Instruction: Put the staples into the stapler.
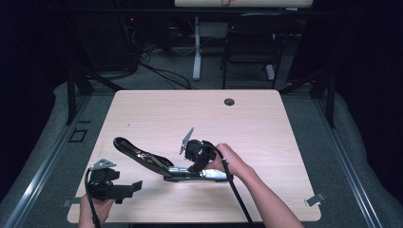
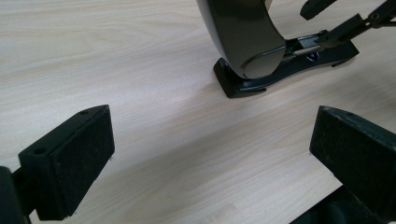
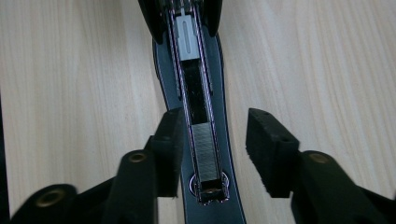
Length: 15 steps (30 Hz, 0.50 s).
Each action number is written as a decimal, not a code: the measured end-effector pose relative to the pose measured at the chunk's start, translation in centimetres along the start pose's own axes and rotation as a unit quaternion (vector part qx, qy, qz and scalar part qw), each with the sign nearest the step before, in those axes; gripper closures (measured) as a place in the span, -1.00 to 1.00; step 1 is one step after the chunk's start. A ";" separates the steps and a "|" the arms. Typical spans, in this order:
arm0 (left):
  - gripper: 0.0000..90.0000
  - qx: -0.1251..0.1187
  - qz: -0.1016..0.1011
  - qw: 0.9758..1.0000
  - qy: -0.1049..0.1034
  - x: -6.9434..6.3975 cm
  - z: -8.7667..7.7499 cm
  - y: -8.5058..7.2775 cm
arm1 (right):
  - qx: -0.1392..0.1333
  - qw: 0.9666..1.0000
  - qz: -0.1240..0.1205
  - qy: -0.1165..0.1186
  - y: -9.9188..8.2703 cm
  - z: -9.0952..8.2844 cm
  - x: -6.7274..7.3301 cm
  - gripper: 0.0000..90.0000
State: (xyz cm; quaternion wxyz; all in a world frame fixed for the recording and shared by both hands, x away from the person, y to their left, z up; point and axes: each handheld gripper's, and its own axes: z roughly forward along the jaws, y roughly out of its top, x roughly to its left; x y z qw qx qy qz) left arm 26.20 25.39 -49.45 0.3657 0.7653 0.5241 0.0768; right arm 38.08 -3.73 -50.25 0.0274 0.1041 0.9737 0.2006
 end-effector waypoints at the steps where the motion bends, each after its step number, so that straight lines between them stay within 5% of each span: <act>1: -1.00 -0.004 -0.005 1.000 -0.001 0.0 0.0 0.0 | -0.009 1.000 0.005 -0.002 -0.1 -0.2 0.1 0.16; 8: -1.00 -0.011 -0.016 1.000 0.000 0.4 -0.1 0.1 | -0.081 0.995 0.054 -0.023 -2.3 -2.5 0.4 -0.18; 12: -1.00 -0.023 -0.041 0.999 -0.007 1.3 -0.1 0.3 | -0.088 0.992 0.083 -0.031 -3.6 -3.3 0.6 -0.44; 15: -1.00 -0.022 -0.038 0.999 0.003 1.4 0.1 0.4 | -0.088 0.991 0.095 -0.041 -4.4 -3.8 0.7 -0.55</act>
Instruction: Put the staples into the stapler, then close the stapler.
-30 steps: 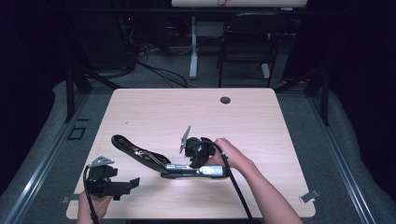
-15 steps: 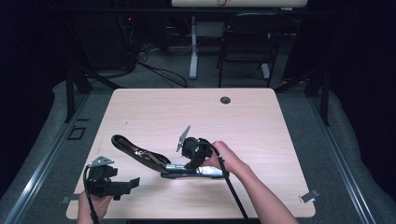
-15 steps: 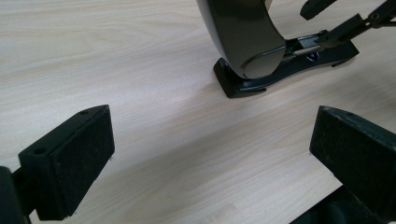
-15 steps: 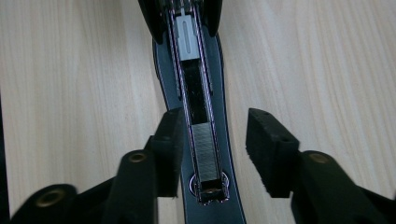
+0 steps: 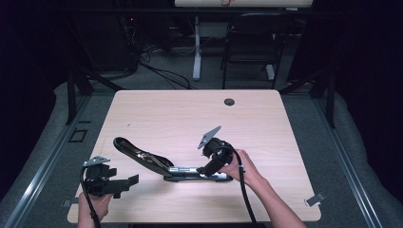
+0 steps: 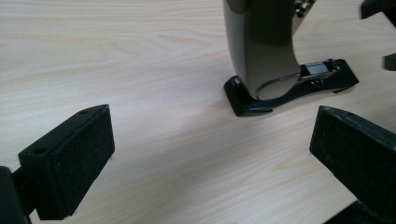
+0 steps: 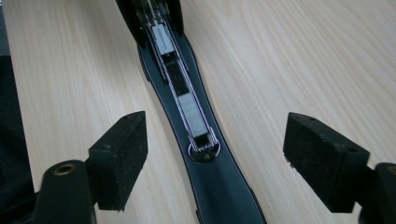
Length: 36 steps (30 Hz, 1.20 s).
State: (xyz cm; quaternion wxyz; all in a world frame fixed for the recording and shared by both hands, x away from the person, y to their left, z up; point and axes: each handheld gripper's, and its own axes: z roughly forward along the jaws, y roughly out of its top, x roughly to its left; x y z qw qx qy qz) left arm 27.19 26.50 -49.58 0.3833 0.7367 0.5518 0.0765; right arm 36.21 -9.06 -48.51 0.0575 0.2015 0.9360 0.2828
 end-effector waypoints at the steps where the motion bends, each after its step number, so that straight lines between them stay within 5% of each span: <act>1: -1.00 0.000 0.001 1.000 -0.001 0.1 0.2 0.1 | -0.001 1.000 0.006 -0.003 -0.2 -0.2 0.0 -0.59; 6: -1.00 0.005 0.009 1.000 0.006 0.2 0.8 0.6 | -0.006 0.999 0.029 -0.019 -1.1 -1.2 -0.3 -0.67; 19: -1.00 0.002 -0.021 1.000 0.008 3.5 1.6 2.1 | -0.023 0.995 0.091 -0.044 -3.4 -3.6 -0.1 -0.68; 22: -0.99 0.001 -0.036 0.999 -0.011 4.0 1.7 2.1 | -0.020 0.995 0.090 -0.045 -3.7 -3.7 -0.2 -0.61; 26: -0.99 -0.005 -0.032 0.999 -0.020 3.8 1.7 2.1 | -0.022 0.995 0.083 -0.047 -3.9 -3.5 -0.2 -0.48; 36: -0.64 -0.021 -0.030 0.999 -0.010 3.8 1.4 2.4 | -0.019 0.995 0.076 -0.060 -3.7 -2.7 -0.1 -0.32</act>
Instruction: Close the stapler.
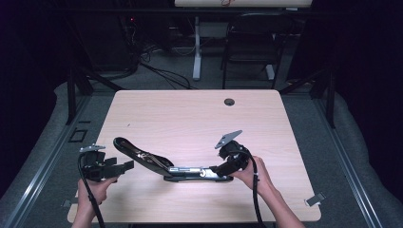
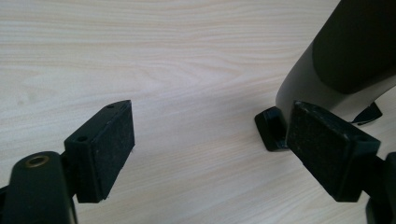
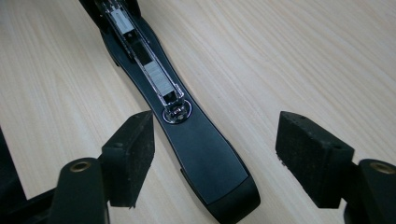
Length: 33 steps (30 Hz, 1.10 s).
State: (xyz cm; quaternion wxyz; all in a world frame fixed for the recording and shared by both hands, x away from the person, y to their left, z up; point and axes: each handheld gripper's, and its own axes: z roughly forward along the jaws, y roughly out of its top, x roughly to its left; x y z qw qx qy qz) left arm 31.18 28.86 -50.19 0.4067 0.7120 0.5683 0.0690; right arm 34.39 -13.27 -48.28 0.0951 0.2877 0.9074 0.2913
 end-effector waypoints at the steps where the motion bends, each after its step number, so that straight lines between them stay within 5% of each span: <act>1: -0.57 -0.008 0.003 1.000 -0.008 0.1 -0.1 0.1 | -0.001 1.000 0.001 -0.004 0.0 -0.1 0.0 -0.19; 4: -0.28 -0.032 0.016 0.999 0.010 0.4 -0.2 0.8 | -0.006 1.000 0.004 -0.017 0.0 -0.2 0.0 0.16; 8: 0.22 -0.034 0.010 0.999 0.004 0.9 0.7 1.6 | -0.005 0.999 -0.009 -0.037 0.2 -0.3 0.3 0.62; 15: 0.79 -0.045 0.030 0.999 -0.003 -0.2 0.5 1.5 | -0.032 0.999 -0.003 -0.040 0.5 -0.5 0.8 0.90; 22: 0.87 -0.087 0.039 0.995 -0.015 -0.7 -0.3 1.5 | -0.047 0.998 -0.014 -0.033 1.0 -0.4 1.8 0.84; 27: 0.95 -0.113 0.040 0.993 -0.020 -0.8 -1.0 1.5 | -0.051 0.998 -0.008 -0.035 1.2 -0.2 1.8 1.00; 33: 0.95 -0.122 0.056 0.991 -0.021 -1.3 -1.1 1.5 | -0.063 0.997 0.006 -0.038 1.3 -0.2 1.7 1.00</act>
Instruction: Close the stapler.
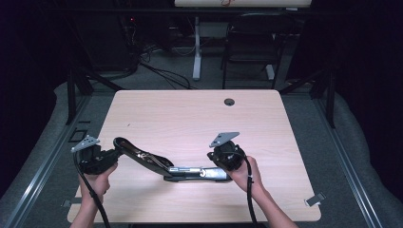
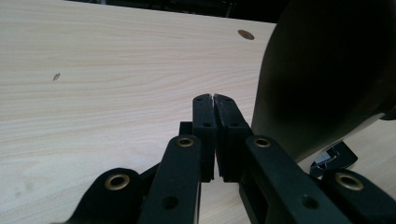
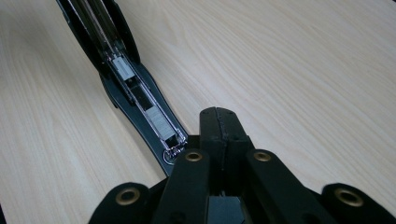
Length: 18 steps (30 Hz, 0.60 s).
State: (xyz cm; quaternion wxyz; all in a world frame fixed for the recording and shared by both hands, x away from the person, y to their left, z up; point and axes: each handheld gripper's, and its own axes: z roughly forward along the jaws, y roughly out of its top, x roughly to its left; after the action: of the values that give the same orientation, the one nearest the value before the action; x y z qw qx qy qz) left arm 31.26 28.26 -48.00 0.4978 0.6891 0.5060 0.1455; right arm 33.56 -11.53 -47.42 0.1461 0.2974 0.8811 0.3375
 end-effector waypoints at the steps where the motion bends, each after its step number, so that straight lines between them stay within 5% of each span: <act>1: 0.94 -0.002 0.001 1.000 -0.003 -0.1 0.0 0.0 | -0.001 1.000 -0.001 -0.001 0.1 0.0 0.0 1.00; 18: 1.00 -0.009 0.019 1.000 -0.007 -0.7 -0.2 0.0 | -0.031 1.000 0.003 -0.003 1.6 -0.4 0.5 0.93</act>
State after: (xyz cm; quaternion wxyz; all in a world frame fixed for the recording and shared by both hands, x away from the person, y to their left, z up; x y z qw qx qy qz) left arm 30.79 27.77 -47.70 0.5050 0.6948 0.4881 0.1546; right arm 33.73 -10.46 -46.07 0.1568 0.2965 0.8688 0.3642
